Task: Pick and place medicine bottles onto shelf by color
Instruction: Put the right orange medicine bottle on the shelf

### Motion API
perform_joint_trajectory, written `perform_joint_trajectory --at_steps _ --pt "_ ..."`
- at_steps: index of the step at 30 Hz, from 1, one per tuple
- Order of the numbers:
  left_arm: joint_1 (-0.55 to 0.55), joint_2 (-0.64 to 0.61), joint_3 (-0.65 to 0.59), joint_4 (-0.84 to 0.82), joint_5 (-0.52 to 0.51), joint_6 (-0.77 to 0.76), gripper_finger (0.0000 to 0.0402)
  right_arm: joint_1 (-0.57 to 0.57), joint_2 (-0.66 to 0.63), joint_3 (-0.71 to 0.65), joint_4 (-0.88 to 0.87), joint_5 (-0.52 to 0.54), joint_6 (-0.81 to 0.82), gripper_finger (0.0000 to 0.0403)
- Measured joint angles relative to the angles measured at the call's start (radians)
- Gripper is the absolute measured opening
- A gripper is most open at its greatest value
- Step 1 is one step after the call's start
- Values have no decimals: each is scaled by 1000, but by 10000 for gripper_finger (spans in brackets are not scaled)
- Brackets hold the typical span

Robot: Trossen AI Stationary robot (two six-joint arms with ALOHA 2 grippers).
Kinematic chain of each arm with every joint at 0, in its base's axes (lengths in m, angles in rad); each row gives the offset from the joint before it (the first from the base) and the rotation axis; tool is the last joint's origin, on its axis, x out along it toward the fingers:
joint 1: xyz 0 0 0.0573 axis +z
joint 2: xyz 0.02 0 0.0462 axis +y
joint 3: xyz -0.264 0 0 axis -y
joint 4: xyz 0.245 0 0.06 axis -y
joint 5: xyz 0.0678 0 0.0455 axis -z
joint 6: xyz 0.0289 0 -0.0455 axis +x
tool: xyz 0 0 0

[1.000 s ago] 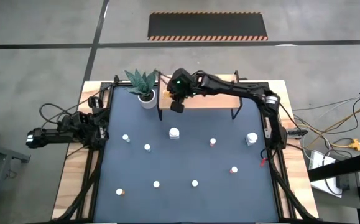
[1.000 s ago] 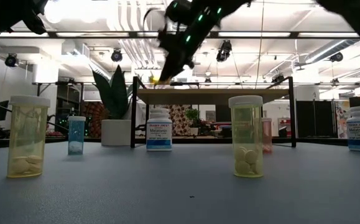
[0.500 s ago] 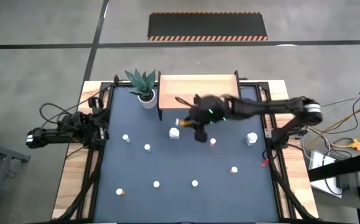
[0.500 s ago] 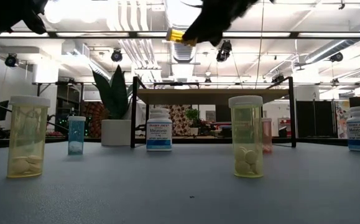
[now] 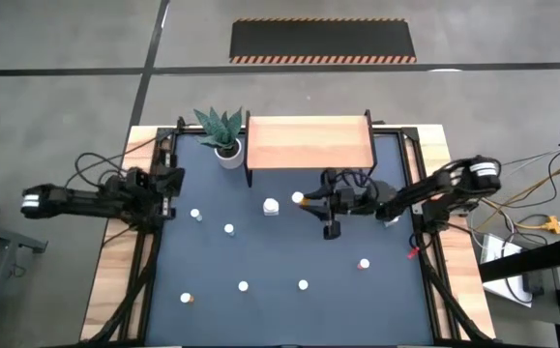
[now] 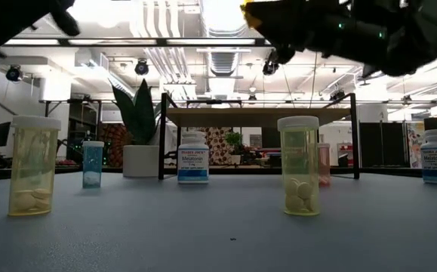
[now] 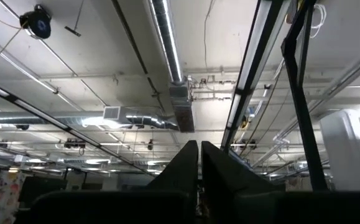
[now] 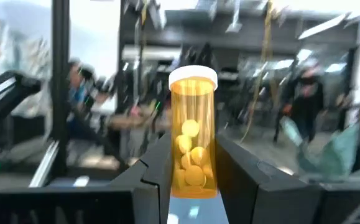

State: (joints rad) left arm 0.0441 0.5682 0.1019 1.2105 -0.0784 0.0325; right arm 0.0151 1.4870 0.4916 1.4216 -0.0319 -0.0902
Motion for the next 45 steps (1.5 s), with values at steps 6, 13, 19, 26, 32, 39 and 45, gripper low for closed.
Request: perform_joint_trajectory --at_steps 6,13,19,26,32,39,45 --pt "-2 311 210 16 76 -2 3 0 102 -30 148 60 -43 93" --pt "-40 626 405 -4 140 -1 12 0 105 -40 147 62 -78 93" --pt "-40 705 559 -408 98 -1 75 0 95 -66 146 80 -72 93" --pt "-39 742 838 -1021 -75 -1 174 0 93 -84 143 97 -67 93" --pt "-42 815 1013 -1315 -74 -1 220 0 93 -85 119 113 -67 93" --pt "-43 903 1104 -1329 -53 19 224 0 93 -84 101 114 -67 93" --pt "-43 892 1100 -1328 17 27 224 0 93 -84 97 114 -68 93"
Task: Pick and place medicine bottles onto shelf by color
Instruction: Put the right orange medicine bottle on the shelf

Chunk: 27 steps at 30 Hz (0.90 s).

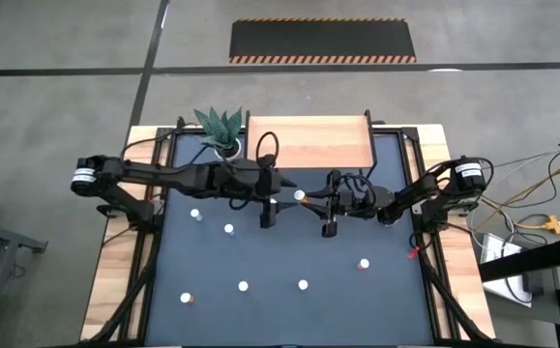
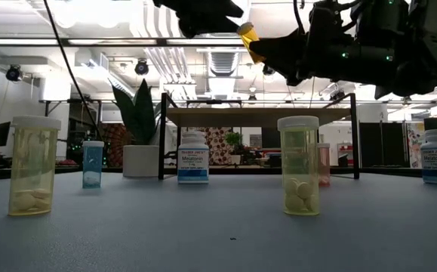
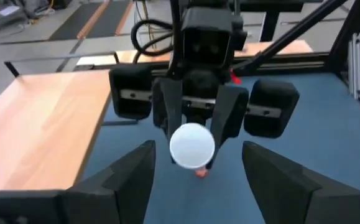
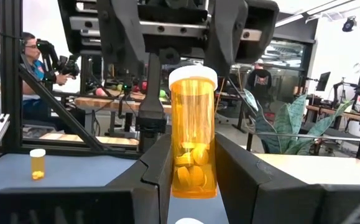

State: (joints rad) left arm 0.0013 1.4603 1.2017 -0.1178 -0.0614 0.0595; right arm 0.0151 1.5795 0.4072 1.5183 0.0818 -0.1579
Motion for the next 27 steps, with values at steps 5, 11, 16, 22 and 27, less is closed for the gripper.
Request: perform_joint_trajectory --at_steps 5,11,16,22,27 --pt "0 32 -41 109 0 0 224 0 0 0 -1 0 -1 93" --pt "0 72 -35 118 -13 8 220 0 0 0 -3 0 0 93" --pt "-15 65 -37 122 -20 26 193 0 0 0 -5 -4 -1 93" --pt "-21 39 -37 137 -27 31 154 0 0 0 -7 -3 -4 93" --pt "-21 40 -41 137 -28 32 110 0 0 -1 -9 -6 -3 93"
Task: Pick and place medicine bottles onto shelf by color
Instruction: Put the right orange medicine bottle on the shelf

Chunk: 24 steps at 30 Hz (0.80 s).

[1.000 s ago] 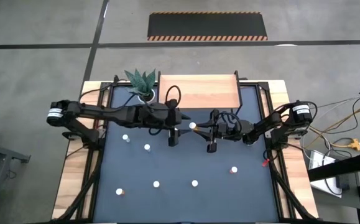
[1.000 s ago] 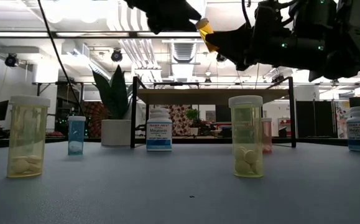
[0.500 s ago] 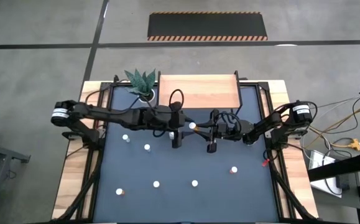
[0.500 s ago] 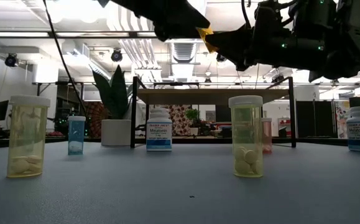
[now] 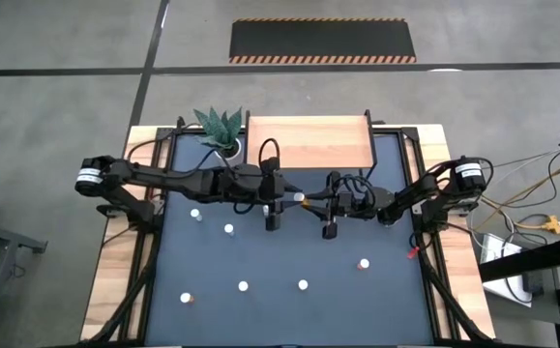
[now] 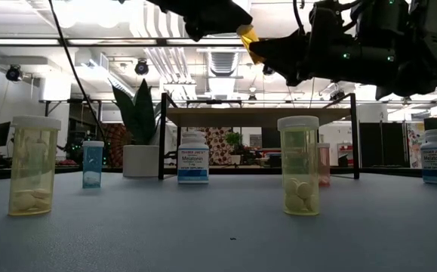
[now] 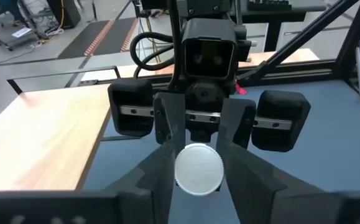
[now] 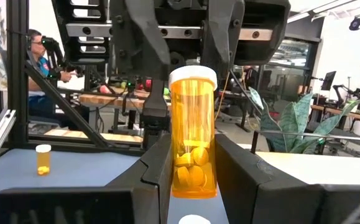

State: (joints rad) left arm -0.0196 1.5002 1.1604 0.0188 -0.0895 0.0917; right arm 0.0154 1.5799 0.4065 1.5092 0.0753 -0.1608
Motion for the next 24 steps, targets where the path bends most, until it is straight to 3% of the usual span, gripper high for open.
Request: perform_joint_trajectory --at_steps 8,18,24 --pt "0 1 -2 0 11 -25 91 0 0 -1 -1 3 3 93" --pt "0 2 -3 -2 27 -20 173 0 0 -1 6 6 4 93" --pt "0 9 -6 -10 24 -3 184 0 0 0 22 5 11 93"
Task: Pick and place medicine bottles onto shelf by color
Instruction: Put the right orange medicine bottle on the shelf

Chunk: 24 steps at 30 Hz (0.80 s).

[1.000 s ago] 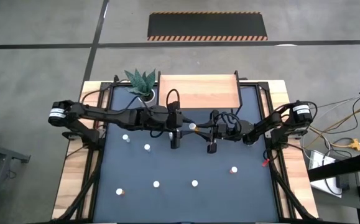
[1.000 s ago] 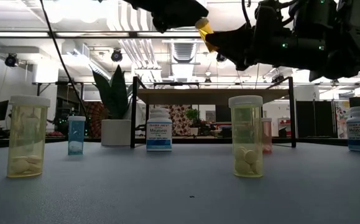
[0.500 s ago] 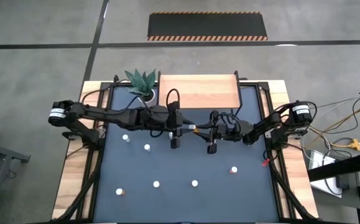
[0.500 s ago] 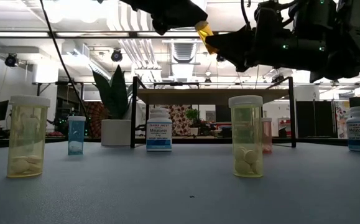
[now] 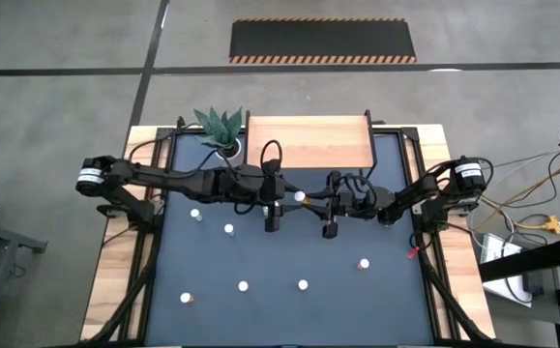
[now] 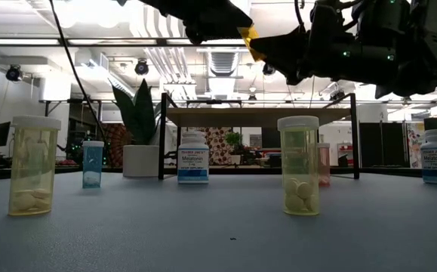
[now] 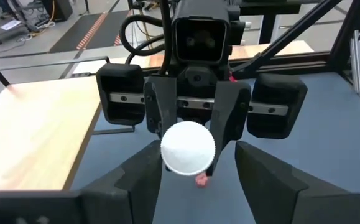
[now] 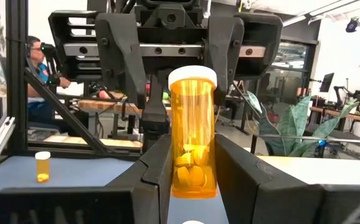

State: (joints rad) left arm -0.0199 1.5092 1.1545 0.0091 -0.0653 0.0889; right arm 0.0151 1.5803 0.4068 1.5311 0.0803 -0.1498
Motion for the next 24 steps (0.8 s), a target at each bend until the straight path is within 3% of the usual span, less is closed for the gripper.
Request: perform_joint_trajectory --at_steps 10,20,24 --pt "0 11 0 9 -14 4 178 0 -1 0 -4 2 -5 93" --pt "0 10 0 10 -17 -1 82 0 -1 0 -7 -5 -17 93" --pt "0 10 0 13 -13 -4 70 0 -1 1 -7 -5 -22 94"
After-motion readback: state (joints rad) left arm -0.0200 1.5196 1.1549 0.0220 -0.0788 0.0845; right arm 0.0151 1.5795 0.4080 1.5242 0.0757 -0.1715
